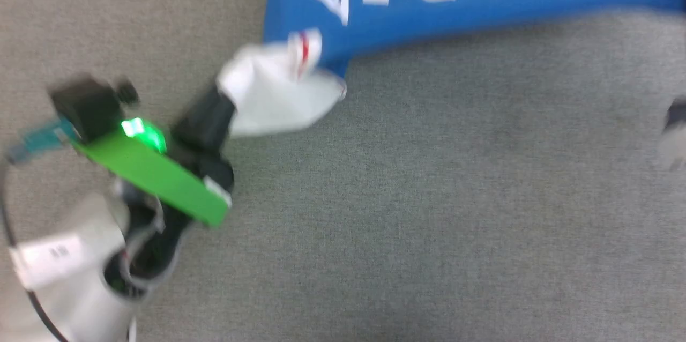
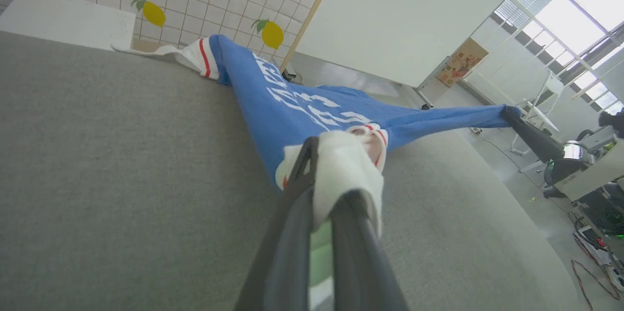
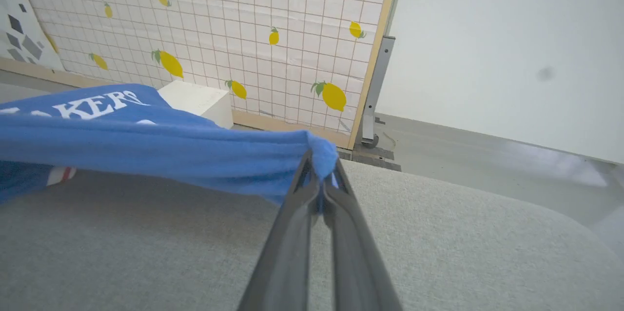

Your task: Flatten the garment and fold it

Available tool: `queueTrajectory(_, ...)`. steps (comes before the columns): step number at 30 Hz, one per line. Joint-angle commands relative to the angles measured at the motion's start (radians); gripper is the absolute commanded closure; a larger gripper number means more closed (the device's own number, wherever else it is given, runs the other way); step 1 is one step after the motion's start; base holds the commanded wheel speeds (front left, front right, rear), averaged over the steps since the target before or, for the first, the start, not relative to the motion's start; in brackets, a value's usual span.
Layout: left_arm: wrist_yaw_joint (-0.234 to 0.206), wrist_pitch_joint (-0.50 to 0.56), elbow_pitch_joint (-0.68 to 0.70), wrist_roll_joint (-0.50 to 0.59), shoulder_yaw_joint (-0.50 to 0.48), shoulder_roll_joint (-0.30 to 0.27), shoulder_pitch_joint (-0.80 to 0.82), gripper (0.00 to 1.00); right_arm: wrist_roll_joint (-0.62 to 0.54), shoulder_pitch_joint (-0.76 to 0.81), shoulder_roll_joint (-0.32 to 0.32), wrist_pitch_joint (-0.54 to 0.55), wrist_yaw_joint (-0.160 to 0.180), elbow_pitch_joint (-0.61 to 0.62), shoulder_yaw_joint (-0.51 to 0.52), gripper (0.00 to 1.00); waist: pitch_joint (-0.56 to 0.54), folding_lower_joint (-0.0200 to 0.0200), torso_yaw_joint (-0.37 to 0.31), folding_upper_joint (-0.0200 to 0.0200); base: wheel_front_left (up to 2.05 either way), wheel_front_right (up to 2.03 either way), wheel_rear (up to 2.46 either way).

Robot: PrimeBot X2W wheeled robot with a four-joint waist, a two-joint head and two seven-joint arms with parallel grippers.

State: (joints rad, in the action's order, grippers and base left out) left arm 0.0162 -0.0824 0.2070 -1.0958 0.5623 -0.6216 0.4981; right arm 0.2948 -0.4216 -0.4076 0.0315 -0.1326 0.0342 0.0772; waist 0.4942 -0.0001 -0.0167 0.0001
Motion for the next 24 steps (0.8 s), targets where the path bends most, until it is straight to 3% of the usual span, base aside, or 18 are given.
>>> queueTrajectory(1,-0.012,-0.008,-0.009,0.007,0.011,-0.014,-0.044,1.00,0.005,0.054,0.028,0.006,0.002,0.020,0.019,1.00,-0.039,0.0001,-0.001,-0.0001,0.00,0.00,0.00)
queueTrajectory(9,-0.051,-0.002,-0.095,-0.061,0.068,-0.007,-0.249,1.00,0.031,0.307,0.126,0.072,0.002,0.029,0.036,1.00,-0.150,0.0001,-0.004,-0.0001,0.00,0.00,0.00)
queueTrajectory(16,-0.059,-0.002,-0.140,-0.155,0.087,-0.004,-0.414,1.00,0.077,0.470,0.153,0.161,0.002,-0.004,0.036,1.00,-0.255,0.0001,-0.016,-0.0001,0.00,0.00,0.00)
queueTrajectory(24,-0.068,-0.005,-0.113,-0.222,0.092,-0.038,-0.563,1.00,0.156,0.648,0.168,0.311,0.002,0.030,0.056,1.00,-0.355,0.0001,-0.028,-0.0001,0.00,0.00,0.00)
